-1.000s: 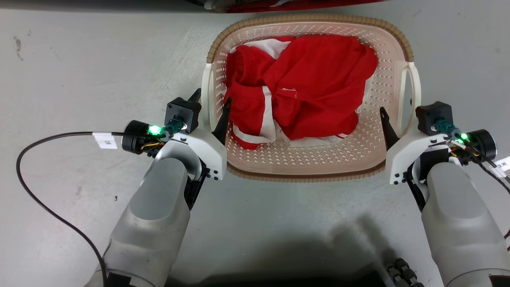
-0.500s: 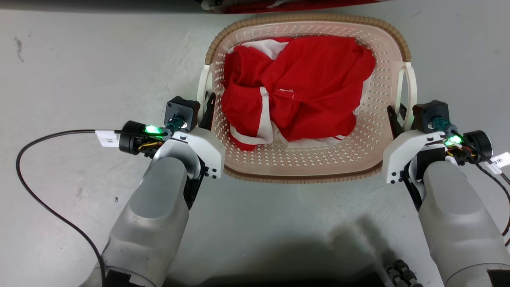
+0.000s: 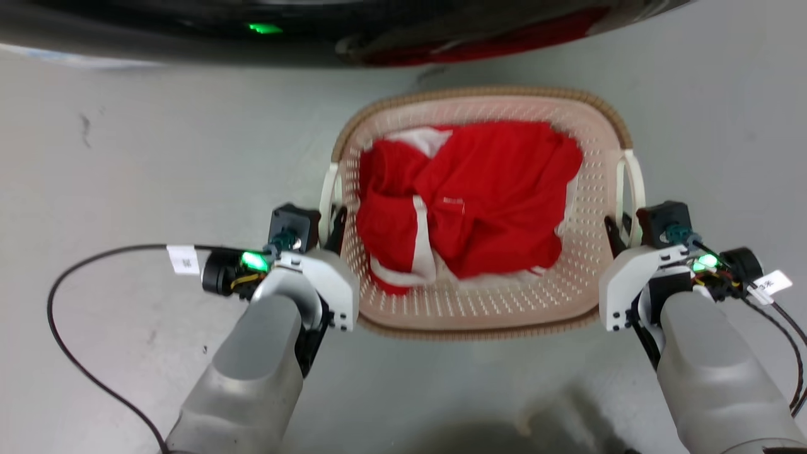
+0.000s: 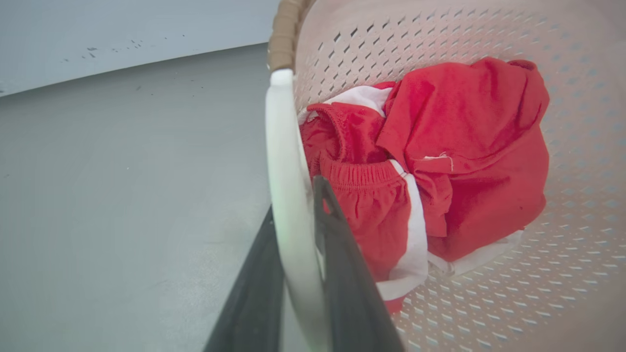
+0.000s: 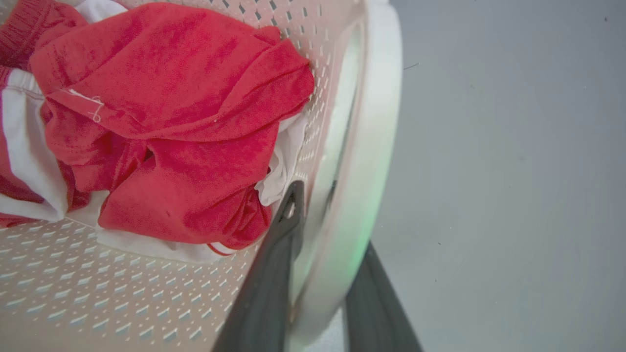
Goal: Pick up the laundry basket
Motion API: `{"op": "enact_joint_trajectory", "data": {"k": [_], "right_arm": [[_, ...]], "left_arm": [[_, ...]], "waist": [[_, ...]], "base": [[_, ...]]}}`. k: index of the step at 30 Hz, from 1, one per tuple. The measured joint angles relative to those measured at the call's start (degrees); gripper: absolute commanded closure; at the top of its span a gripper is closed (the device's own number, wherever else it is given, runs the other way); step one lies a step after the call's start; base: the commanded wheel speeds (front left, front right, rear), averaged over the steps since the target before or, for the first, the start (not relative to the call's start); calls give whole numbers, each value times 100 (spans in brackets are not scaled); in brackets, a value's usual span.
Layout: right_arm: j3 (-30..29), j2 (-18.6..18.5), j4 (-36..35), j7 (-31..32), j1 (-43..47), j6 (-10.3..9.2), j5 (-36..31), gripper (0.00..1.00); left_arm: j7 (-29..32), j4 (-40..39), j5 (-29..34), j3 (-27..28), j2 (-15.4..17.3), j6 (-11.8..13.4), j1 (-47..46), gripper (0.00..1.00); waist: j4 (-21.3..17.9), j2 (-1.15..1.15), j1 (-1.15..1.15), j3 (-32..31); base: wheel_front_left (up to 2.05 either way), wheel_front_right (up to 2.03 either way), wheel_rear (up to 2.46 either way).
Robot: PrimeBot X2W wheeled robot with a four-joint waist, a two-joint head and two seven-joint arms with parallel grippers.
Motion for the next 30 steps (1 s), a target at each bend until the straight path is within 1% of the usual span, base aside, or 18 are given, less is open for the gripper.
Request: {"op": "enact_joint_trajectory", "data": {"k": [2,3,15,21,30], "right_arm": [[5,0,25,1,21,0,38,100],[40,1,105,1,65,0,71,100],[302,5,612,15,400,0,126,100],[706,2,740,151,566,-1,368,100],[1429,-3,789,512,965,-2,913,100]], "left_arm": [[-1,64,-69,-52,2,0,29,100],[-1,196,-190,-158,1,-3,66,100],[0,862,-998,-837,-7,-26,366,100],[48,1111,-1367,-1185,-7,-31,530,100],[427,1338,-1812,-1621,-7,-35,814,100]], "waist": [[9,0,0,-87],[25,0,0,-263],[206,0,0,-1394],[296,0,-1,-1970],[407,0,-1,-2836]], "base": [[0,0,0],[0,0,0],[0,0,0],[0,0,0],[0,0,0]]}}
